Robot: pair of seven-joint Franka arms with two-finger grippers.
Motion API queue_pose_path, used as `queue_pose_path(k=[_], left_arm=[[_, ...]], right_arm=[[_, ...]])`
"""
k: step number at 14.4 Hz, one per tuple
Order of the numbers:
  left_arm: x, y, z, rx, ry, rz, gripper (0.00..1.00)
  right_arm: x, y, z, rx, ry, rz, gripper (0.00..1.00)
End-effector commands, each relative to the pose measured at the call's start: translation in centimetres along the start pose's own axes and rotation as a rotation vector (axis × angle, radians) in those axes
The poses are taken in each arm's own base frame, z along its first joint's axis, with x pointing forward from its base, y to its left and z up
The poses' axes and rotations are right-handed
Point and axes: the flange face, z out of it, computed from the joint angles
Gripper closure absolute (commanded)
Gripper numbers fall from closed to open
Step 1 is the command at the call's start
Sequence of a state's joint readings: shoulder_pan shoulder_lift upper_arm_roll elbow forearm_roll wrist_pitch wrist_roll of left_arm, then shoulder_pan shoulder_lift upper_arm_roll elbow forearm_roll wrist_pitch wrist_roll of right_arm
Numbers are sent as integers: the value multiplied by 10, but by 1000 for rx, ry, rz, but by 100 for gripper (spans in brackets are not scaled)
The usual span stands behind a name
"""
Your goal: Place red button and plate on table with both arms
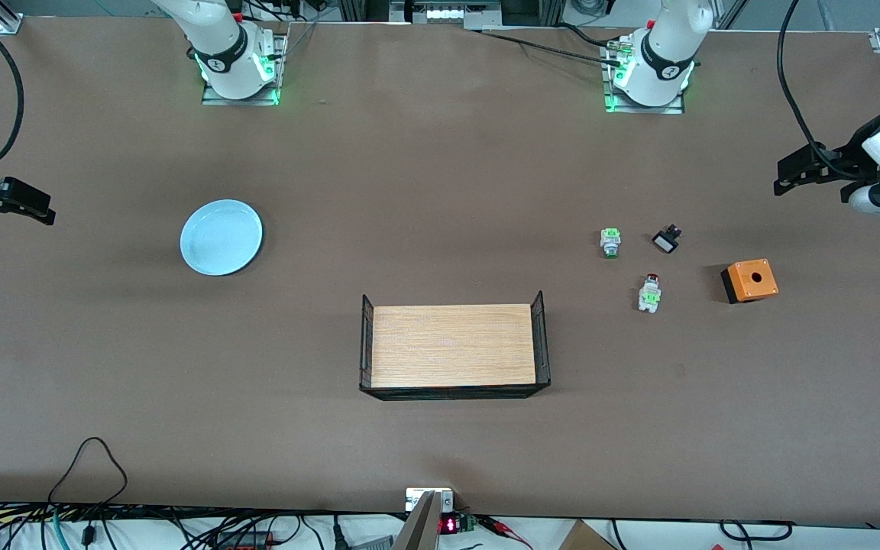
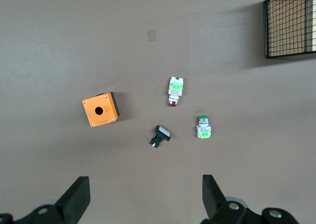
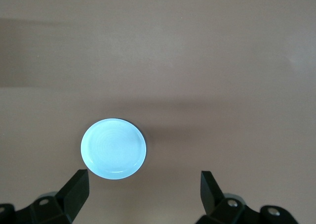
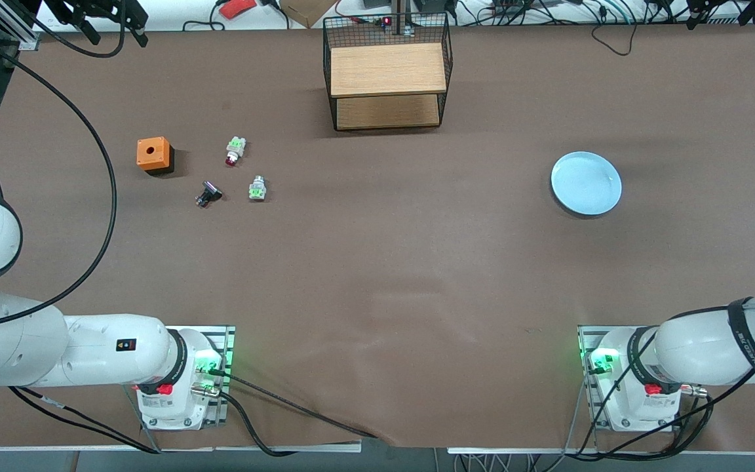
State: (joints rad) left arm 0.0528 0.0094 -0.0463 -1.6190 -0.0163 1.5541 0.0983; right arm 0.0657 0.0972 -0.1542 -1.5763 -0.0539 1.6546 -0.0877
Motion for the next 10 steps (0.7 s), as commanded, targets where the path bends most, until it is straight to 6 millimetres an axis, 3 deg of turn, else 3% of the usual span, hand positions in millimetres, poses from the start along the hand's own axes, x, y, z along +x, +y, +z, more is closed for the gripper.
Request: queue_pose_path(k=[1,10], left_arm=[[4,-3,-5,-14,2,13,0],[4,-1,-5,-18,3,13,0]], right_arm=[[-30,-1,4,23,36,35,0],[-40,-13,-21,23,-12,84,0]])
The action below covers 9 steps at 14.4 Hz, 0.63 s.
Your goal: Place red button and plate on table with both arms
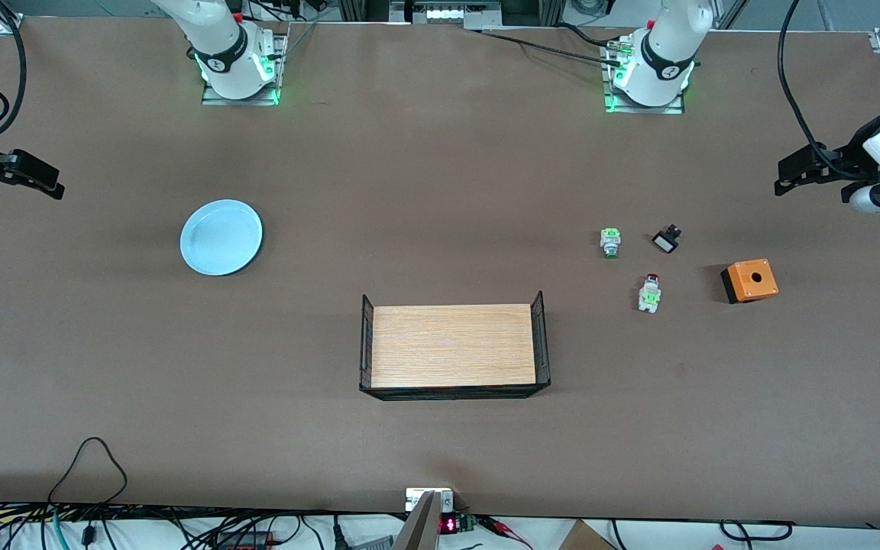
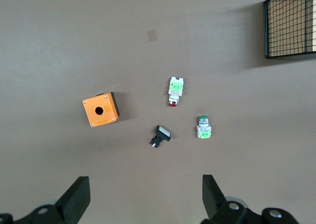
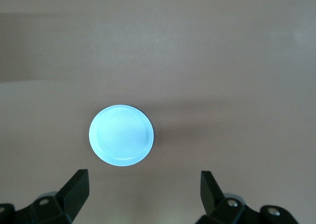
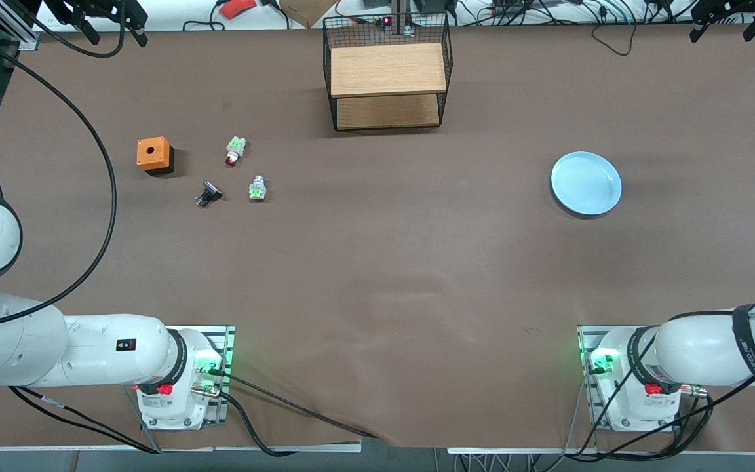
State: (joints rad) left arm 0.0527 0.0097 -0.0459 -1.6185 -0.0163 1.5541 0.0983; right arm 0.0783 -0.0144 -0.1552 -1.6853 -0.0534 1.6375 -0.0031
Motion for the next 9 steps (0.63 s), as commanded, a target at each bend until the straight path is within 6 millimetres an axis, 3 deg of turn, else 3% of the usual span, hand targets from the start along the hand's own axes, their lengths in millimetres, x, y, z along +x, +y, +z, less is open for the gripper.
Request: queue_pose_path(k=[1,9], left_arm=[[4,-1,-5,-18,3,15,0],[4,-1,-5,-20,3,9,0]], right_arm=[[-3,-8,-14,5,8,2,0],[-4,-9,-17,5,11,-13,0]])
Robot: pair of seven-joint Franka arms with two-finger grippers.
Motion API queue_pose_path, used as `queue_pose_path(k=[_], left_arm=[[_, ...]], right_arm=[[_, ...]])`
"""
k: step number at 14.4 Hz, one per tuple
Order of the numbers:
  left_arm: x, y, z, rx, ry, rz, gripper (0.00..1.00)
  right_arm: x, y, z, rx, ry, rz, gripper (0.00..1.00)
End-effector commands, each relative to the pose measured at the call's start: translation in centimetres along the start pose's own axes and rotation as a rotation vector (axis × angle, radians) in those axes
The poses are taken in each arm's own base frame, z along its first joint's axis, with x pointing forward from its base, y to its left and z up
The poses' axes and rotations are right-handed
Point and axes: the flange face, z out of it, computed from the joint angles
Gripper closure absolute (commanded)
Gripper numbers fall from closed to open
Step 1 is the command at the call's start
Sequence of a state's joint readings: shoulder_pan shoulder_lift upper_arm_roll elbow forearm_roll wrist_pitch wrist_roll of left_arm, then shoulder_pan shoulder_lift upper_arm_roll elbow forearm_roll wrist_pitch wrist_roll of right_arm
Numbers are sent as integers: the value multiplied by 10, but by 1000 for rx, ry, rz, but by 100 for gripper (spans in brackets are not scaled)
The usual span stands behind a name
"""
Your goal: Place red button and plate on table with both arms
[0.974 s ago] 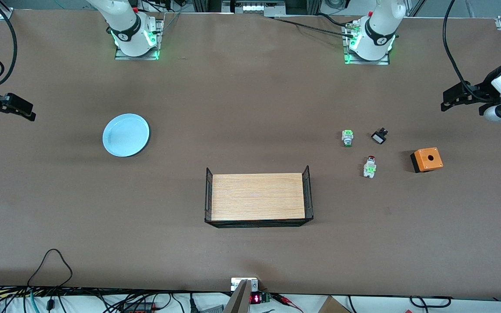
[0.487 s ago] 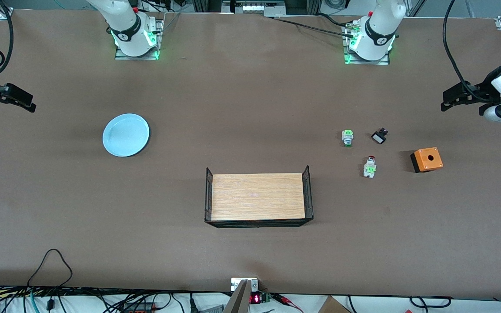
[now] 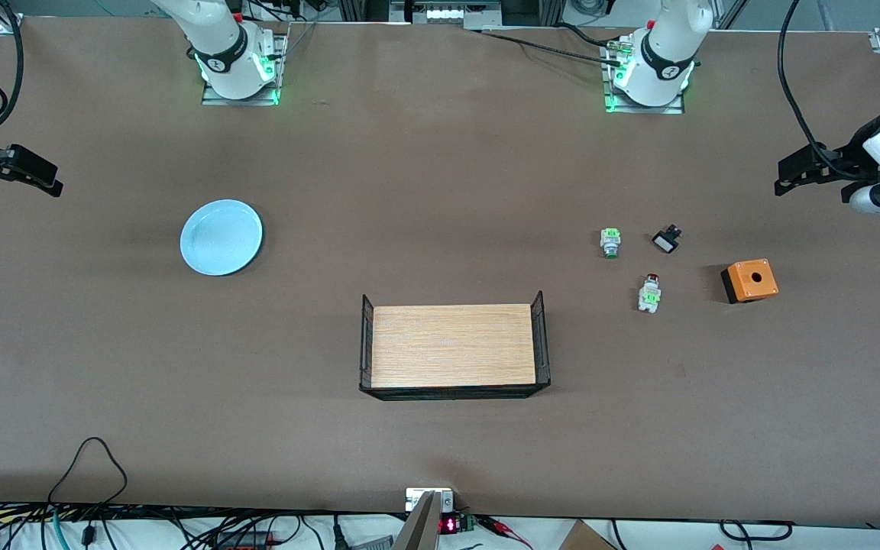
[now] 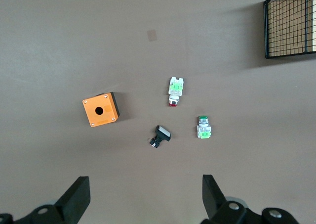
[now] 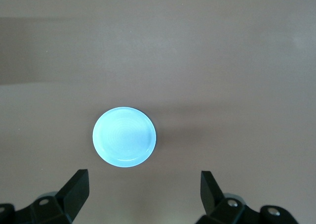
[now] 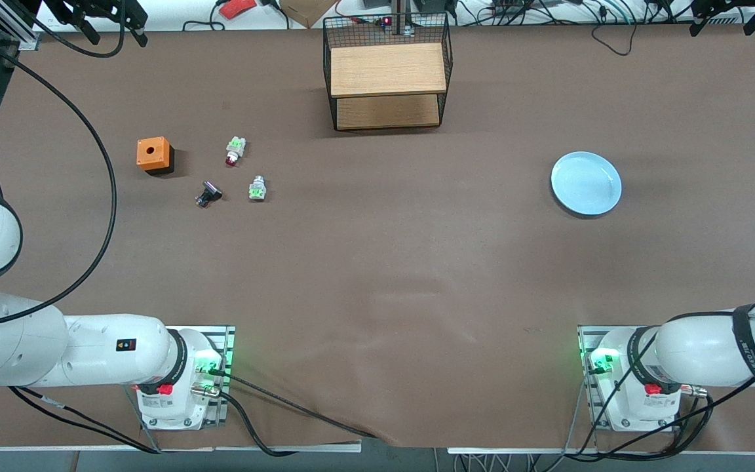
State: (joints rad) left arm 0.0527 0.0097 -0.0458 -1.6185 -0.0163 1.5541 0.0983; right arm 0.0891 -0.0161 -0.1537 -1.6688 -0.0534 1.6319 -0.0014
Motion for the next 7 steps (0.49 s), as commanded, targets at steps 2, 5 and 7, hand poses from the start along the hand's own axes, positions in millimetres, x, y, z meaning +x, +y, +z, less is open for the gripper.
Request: queue_pose_path(k=[2,5,7], left_arm=[[4,-2,-5,-20,3,8,0],[4,-1,-5,-20,1,9,0],[3,-2,-5,-20,1,8,0]], right_arm=[[-4,-4,-9,5,0,-7,0],[-5,-14,-10,3,-4,-25,0],[-9,-14,-7,-2,-42,-24,0]])
